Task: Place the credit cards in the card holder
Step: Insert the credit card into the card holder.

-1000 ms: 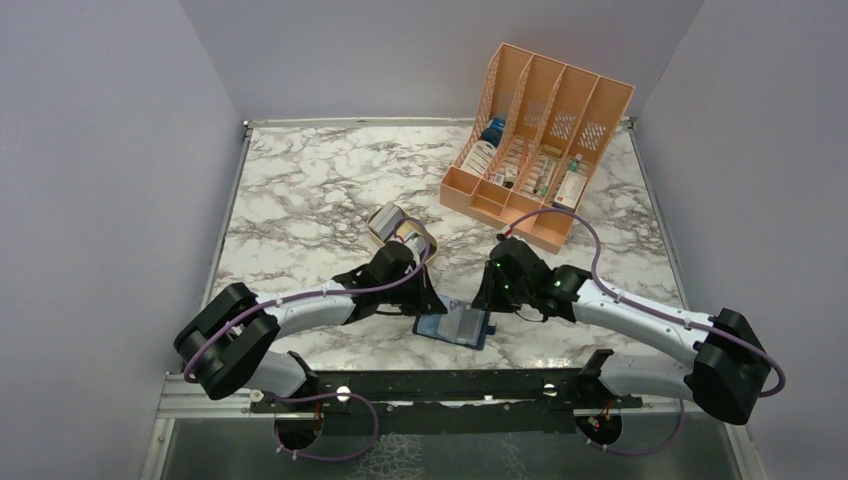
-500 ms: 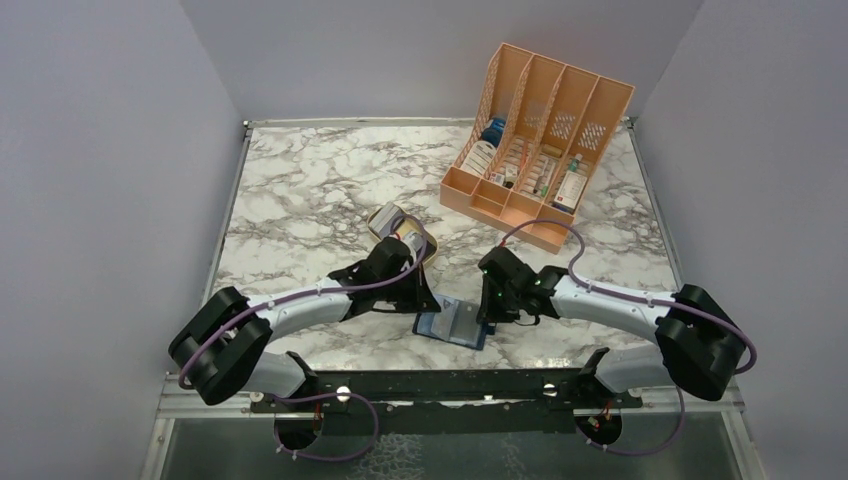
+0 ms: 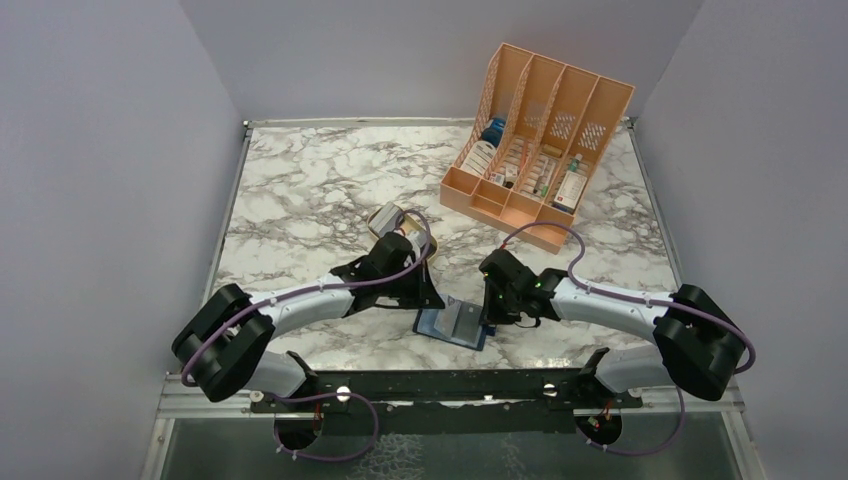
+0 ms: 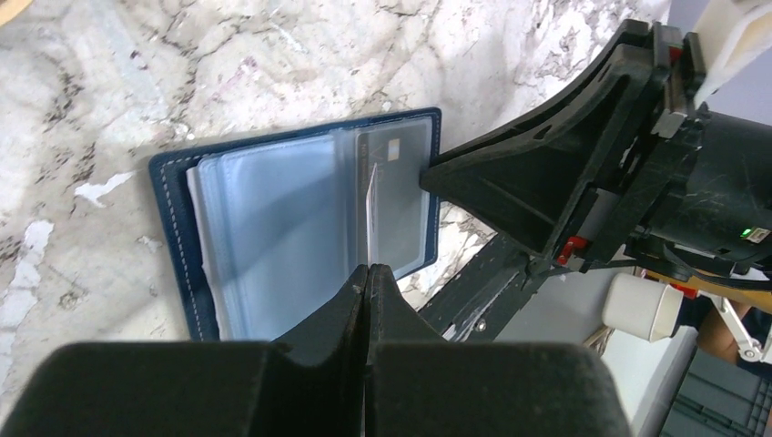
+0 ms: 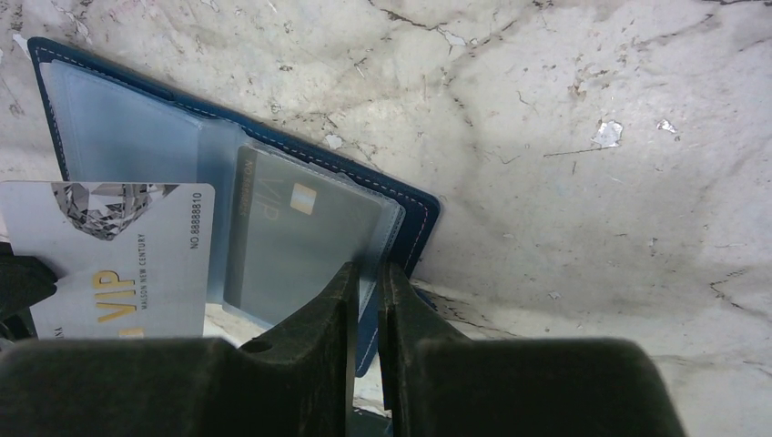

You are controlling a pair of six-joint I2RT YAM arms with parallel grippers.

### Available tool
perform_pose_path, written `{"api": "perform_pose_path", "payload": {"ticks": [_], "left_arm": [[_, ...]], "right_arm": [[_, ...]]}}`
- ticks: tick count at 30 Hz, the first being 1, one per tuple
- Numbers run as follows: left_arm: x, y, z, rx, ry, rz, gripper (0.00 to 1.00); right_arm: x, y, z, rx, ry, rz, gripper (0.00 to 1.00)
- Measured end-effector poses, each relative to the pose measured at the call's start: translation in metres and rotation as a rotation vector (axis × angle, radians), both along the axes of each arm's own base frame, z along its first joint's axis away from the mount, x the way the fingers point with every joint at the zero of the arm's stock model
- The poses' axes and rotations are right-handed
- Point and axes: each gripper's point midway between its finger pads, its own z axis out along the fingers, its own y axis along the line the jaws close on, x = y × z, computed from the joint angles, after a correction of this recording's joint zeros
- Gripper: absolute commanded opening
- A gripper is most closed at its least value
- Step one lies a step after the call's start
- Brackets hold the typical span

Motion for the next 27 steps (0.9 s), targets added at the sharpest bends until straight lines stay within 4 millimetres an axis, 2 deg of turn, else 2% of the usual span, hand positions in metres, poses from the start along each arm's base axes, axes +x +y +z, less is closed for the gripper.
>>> {"api": "perform_pose_path", "payload": {"ticks": [9,27], "left_arm": [[0.003,-0.009,-0.002,0.007,-0.005,-0.057,0.00],[0.003,-0.004,-0.015,0.069,0.002,-0.078,0.00]], "right_arm": [[0.000,0.000,0.000,0.000,-0.003,0.004,0.13],[0.000,0.000,-0.001,0.003,-0.008,0.009,0.13]]}}
